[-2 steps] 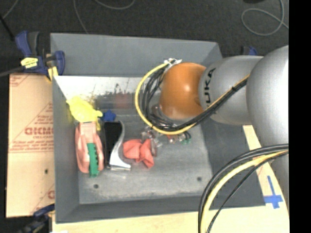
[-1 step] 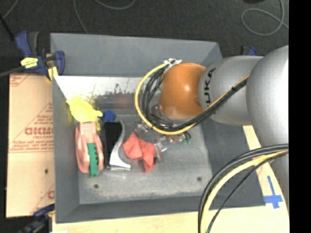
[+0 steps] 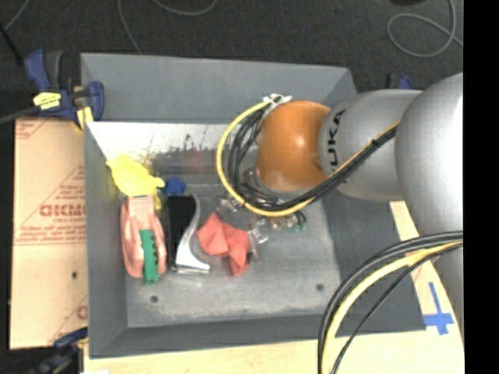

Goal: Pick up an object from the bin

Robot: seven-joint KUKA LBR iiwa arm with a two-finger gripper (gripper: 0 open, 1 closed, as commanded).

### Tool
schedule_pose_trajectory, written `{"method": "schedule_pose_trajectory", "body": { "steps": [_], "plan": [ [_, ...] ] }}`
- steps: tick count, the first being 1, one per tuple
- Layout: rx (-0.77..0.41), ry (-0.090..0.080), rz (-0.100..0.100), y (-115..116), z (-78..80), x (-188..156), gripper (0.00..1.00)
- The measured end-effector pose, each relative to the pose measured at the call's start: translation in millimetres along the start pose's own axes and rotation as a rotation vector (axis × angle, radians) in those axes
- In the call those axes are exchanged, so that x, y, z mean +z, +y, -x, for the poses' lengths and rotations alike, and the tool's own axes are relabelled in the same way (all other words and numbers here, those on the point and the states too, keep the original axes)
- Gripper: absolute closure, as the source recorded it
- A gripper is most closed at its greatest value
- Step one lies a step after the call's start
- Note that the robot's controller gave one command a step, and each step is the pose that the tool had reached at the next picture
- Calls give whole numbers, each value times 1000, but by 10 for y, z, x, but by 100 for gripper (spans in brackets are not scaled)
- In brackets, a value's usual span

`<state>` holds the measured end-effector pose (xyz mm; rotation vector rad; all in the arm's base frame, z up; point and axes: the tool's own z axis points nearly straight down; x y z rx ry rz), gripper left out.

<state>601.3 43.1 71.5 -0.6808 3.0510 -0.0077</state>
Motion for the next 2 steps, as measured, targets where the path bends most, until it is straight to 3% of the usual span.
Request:
{"method": "schedule_pose_trajectory", "body": {
  "steps": [1, 2],
  "plan": [
    [-160, -3, -1, 66, -24, -12, 100],
    [-160, -3, -1, 66, -24, -12, 100]
  ]
}}
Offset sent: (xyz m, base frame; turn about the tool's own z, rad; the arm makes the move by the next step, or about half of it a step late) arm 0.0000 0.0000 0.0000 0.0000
